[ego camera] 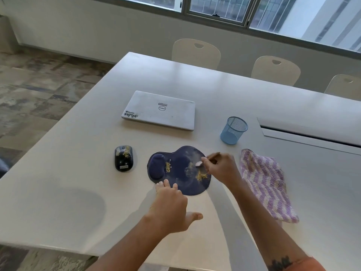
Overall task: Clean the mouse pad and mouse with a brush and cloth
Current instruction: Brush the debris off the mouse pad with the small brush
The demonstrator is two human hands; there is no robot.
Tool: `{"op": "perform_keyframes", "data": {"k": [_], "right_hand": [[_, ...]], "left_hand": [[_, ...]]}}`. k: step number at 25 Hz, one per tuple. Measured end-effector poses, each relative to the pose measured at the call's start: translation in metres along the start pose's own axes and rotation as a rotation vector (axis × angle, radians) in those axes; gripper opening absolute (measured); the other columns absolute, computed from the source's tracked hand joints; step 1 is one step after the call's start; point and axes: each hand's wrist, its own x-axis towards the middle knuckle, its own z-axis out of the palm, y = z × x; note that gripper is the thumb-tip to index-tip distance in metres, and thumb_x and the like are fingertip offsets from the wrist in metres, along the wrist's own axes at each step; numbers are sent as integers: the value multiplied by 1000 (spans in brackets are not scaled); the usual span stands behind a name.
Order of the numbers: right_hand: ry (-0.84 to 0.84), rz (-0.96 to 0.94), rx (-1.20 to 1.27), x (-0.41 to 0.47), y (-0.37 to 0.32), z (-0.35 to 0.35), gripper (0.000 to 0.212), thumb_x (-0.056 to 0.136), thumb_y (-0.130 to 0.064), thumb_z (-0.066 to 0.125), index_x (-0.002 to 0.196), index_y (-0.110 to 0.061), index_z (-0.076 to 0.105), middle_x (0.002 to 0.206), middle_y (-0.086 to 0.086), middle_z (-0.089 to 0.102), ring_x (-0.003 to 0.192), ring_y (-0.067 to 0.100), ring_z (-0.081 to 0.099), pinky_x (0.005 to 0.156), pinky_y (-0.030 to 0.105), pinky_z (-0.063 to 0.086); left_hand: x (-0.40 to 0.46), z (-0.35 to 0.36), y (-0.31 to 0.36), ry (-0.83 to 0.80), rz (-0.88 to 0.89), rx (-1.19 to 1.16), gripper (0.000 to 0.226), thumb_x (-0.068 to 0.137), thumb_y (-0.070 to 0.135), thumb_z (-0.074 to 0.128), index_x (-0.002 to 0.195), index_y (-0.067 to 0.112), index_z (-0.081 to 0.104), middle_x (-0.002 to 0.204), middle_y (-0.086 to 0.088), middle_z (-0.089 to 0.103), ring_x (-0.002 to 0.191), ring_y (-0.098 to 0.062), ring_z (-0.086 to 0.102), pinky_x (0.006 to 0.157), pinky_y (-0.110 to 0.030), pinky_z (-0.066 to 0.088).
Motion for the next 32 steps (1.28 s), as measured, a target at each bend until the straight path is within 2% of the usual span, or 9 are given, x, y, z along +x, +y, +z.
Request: {"op": "perform_keyframes", "data": {"k": [4,6,8,10,14,17,23,28,32], "right_hand": [[-163,14,67,-21,11,-22,25,93,-31,80,70,-21,81,57,-5,73,52,6,70,65,25,60],[-76,4,121,-8,10,-18,24,93,-34,81,76,-18,83,59,-5,74,53,9,72,64,37,65],[7,-1,168,5,5,-9,22,92,-34,82,81,-16,85,61,-5,75,54,9,73,63,41,65],[20,-24,153,5,1,3,21,92,-34,82,81,-16,85,62,-6,75,53,4,70,62,35,63],[-35,-11,64,-20,13,-4,14,88,-27,85,79,-16,86,59,-15,70,54,-8,65,62,8,48],[-69,-47,51,-26,13,-19,14,89,-26,84,78,-17,86,56,-19,67,54,-4,67,63,9,50],[-35,-101,102,-20,-11,1,9,87,-23,87,87,-14,87,76,-2,81,61,-14,66,64,1,46],[-138,-67,63,-29,13,-21,10,89,-26,85,85,-17,86,61,-15,71,56,-2,68,64,15,53],[54,-94,96,-5,10,-18,16,92,-31,83,84,-18,86,62,-10,75,53,1,68,60,24,57]], "left_hand": [[-1,0,2,9,-19,-3,101,94,85,26,147,4,56,164,-24,35,151,-54,27,122,-61,25],[-1,-1,4,7,-26,2,102,93,86,26,146,4,56,163,-24,35,150,-54,28,122,-61,26],[0,-2,5,3,-32,8,102,93,86,26,144,4,58,163,-24,36,150,-53,29,122,-60,26],[0,-3,5,-1,-33,7,102,92,86,27,143,4,59,162,-24,37,150,-53,30,122,-60,26],[1,-1,5,-2,-33,6,102,93,86,27,147,4,55,164,-24,34,151,-53,27,123,-60,25],[2,1,5,-3,-30,0,102,93,86,26,147,5,55,164,-23,34,151,-54,26,123,-61,24],[4,1,5,-6,-25,11,102,92,87,27,145,6,57,163,-24,36,150,-54,29,122,-62,25],[2,0,3,13,-14,11,102,93,87,26,146,5,57,163,-24,36,150,-54,30,122,-61,26],[4,1,3,7,-5,-1,103,91,88,26,141,5,61,161,-24,39,149,-54,31,121,-62,28]]}}
